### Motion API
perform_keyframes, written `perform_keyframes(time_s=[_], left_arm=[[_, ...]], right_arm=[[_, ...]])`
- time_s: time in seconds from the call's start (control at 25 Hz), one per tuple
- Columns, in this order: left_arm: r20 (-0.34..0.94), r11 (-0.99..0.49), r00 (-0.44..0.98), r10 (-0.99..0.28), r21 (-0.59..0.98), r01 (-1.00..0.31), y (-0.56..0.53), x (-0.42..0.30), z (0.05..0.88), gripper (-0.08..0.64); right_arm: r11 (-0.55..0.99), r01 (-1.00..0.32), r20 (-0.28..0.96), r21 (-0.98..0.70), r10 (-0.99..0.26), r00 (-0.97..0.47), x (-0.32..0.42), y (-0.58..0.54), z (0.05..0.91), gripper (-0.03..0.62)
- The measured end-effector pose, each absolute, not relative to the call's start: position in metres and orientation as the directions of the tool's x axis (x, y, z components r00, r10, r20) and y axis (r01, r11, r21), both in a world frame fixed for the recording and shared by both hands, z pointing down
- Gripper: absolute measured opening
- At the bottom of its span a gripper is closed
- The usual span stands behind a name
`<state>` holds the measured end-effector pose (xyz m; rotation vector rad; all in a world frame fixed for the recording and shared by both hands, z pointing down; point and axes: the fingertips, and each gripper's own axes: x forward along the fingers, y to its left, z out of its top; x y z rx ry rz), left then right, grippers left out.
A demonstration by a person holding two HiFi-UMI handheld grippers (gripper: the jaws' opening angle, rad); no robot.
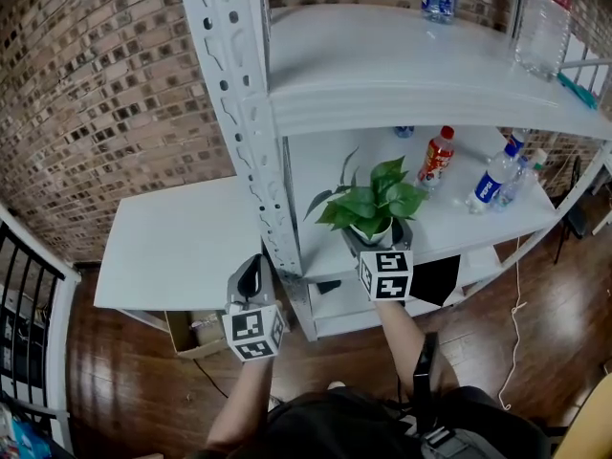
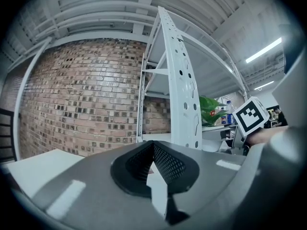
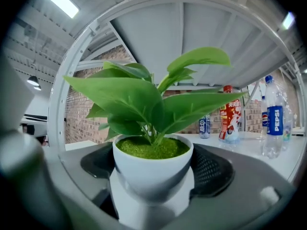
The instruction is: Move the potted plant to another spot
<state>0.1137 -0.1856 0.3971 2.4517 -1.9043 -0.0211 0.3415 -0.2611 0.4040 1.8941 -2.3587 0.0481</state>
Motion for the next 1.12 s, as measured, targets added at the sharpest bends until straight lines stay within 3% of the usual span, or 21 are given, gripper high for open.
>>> perform_keyframes(time_s=[0.24,0.64,1.12], left_arm=[[0.011,-0.284,0.285,-0.958,0.053,-0.957,-0.180,0.119,0.400,0.014],[0.037,-0.466,0.470,-0.882,0.087,-0.880,-0.162,0.108,0.420,0.014],[0.068,-0.564,0.573,-0.817,0.114,-0.818,-0.144,0.048,0.443,0.014]], right_arm=[[0.207,-0.976,0.095,0.067,-0.975,-0.200,0.338,-0.236,0.398,0.469],[0.054,-0.997,0.107,0.050,-0.993,-0.049,0.318,-0.149,0.402,0.469],[-0.050,-0.998,0.084,0.045,-0.995,0.054,0.221,-0.076,0.405,0.469]])
